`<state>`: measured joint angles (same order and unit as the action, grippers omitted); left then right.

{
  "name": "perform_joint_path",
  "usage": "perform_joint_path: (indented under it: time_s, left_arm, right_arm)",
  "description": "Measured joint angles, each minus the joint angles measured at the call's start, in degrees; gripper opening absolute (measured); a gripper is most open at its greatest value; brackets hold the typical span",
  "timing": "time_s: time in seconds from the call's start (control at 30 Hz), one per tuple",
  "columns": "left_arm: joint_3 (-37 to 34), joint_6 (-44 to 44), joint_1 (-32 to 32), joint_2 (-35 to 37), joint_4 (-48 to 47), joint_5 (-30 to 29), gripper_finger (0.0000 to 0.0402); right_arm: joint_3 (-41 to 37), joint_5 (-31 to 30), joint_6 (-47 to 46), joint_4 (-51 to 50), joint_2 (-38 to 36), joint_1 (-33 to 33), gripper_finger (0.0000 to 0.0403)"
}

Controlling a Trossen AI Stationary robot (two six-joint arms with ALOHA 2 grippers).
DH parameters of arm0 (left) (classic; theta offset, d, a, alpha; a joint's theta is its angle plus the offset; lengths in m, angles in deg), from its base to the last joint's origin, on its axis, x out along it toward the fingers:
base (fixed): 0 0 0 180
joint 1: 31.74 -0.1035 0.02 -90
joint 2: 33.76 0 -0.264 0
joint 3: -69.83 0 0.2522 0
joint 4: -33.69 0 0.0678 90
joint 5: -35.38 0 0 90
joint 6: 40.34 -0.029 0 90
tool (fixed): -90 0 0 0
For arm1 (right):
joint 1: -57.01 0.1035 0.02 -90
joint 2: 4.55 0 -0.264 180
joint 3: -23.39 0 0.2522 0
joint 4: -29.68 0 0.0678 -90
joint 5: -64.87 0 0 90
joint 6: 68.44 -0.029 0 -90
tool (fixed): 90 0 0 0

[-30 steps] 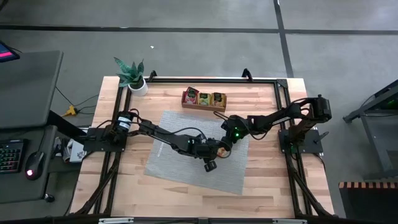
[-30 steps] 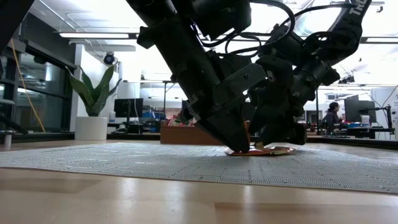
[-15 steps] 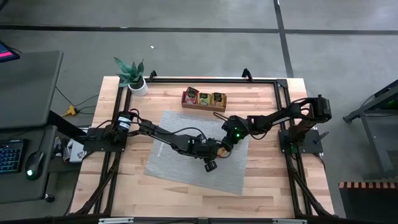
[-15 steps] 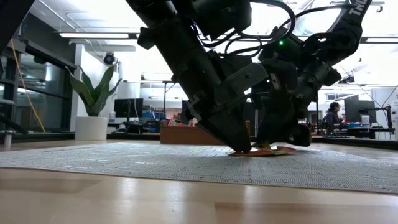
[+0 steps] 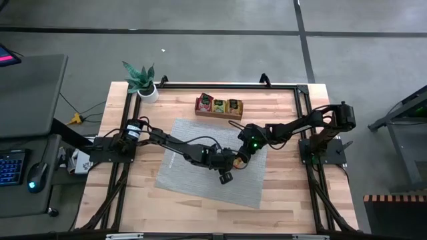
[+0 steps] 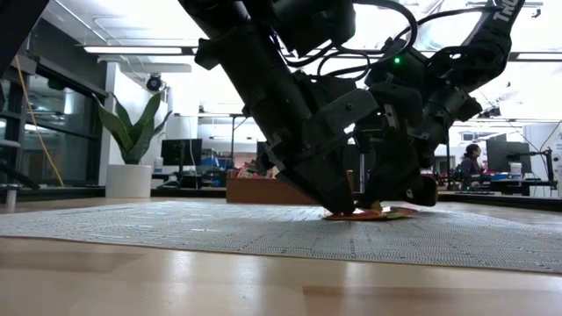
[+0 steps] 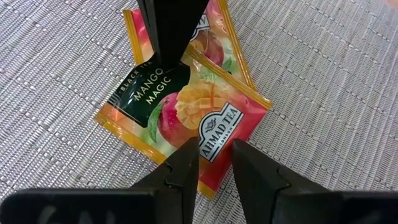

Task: Pick & Place Tea
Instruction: Put the orange tea bag into the right section of the wooden organizer

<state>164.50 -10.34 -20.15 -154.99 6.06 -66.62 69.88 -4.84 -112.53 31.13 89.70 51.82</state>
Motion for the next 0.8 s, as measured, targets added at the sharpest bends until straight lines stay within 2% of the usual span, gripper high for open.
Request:
perform_joint_path:
  time_s: [0.2, 0.3, 0.47, 0.53, 0.8]
  left_arm:
    - [0.13, 0.44, -0.07, 0.53, -2.12, 3.05, 0.0094]
    - [0.05, 0.89, -0.03, 1.51, -6.33, 4.26, 0.0094]
    - [-0.26, 1.33, 0.07, 3.46, -12.07, 3.42, 0.0094]
    - [-0.02, 0.78, 0.04, 3.41, -10.14, 3.29, 0.0094]
    - [-0.13, 0.07, -0.33, 4.92, -17.74, 2.05, 0.0094]
  right_arm:
    - [-0.01, -0.13, 0.61, 0.03, -0.16, 0.0, 0.0001]
    - [0.0, -0.07, 0.74, 0.2, -0.74, 0.07, 0.0001]
    - [0.11, -0.55, 1.26, -0.12, -2.47, 0.0, 0.0]
    - [0.2, -1.05, 1.44, 0.02, -3.25, 0.0, 0.0]
    - [0.22, -3.03, 1.74, -1.99, -8.03, -0.04, 0.0]
